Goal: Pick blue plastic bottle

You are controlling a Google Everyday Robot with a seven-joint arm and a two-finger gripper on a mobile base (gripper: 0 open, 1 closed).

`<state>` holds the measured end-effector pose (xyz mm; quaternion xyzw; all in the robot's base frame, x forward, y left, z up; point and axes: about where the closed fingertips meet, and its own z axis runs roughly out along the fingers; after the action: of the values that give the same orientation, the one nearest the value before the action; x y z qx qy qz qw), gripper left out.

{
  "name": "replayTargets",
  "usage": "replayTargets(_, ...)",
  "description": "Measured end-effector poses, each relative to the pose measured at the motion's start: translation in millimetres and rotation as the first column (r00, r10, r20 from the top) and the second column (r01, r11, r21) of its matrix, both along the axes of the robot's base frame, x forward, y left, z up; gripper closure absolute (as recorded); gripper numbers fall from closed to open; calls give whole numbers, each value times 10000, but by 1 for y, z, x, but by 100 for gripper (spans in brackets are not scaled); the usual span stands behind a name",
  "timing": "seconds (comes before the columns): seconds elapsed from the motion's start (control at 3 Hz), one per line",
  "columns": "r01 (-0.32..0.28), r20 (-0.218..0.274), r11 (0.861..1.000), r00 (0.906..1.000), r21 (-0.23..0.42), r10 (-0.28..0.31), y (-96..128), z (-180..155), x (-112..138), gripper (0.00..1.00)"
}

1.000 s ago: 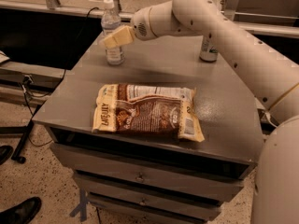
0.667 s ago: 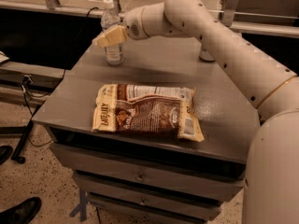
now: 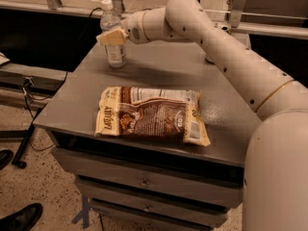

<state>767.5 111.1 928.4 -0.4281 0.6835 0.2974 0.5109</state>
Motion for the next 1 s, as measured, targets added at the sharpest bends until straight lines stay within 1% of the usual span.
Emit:
replayTargets(0.33,-13,94,9995,10000,326,10,-13,6,1,64)
replayTargets(0.67,-190,687,9962,9976,855,131,-42,37,0,87)
replayTargets(1.0,-248,1736,9947,9848,993,72,-94,84,-6,100)
